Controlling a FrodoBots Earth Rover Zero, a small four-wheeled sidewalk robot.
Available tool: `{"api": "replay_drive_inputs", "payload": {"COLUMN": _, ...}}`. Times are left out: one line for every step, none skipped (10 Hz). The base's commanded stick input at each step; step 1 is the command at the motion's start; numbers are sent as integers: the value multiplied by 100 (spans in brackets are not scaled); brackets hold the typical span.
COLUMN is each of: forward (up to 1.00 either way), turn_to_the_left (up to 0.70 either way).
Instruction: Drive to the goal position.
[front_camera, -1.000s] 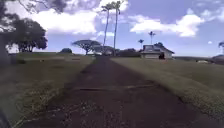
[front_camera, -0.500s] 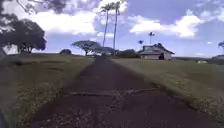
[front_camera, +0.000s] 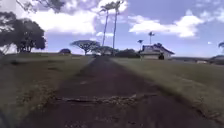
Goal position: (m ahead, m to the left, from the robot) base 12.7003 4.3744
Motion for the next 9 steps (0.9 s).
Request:
{"api": "replay_drive_inputs", "payload": {"forward": 50, "turn_to_the_left": 7}}
{"api": "replay_drive_inputs", "payload": {"forward": 50, "turn_to_the_left": 50}}
{"api": "replay_drive_inputs", "payload": {"forward": 50, "turn_to_the_left": 50}}
{"api": "replay_drive_inputs", "payload": {"forward": 50, "turn_to_the_left": 50}}
{"api": "replay_drive_inputs", "payload": {"forward": 50, "turn_to_the_left": 50}}
{"api": "replay_drive_inputs", "payload": {"forward": 50, "turn_to_the_left": 0}}
{"api": "replay_drive_inputs", "payload": {"forward": 50, "turn_to_the_left": 0}}
{"api": "replay_drive_inputs", "payload": {"forward": 50, "turn_to_the_left": 0}}
{"api": "replay_drive_inputs", "payload": {"forward": 50, "turn_to_the_left": 0}}
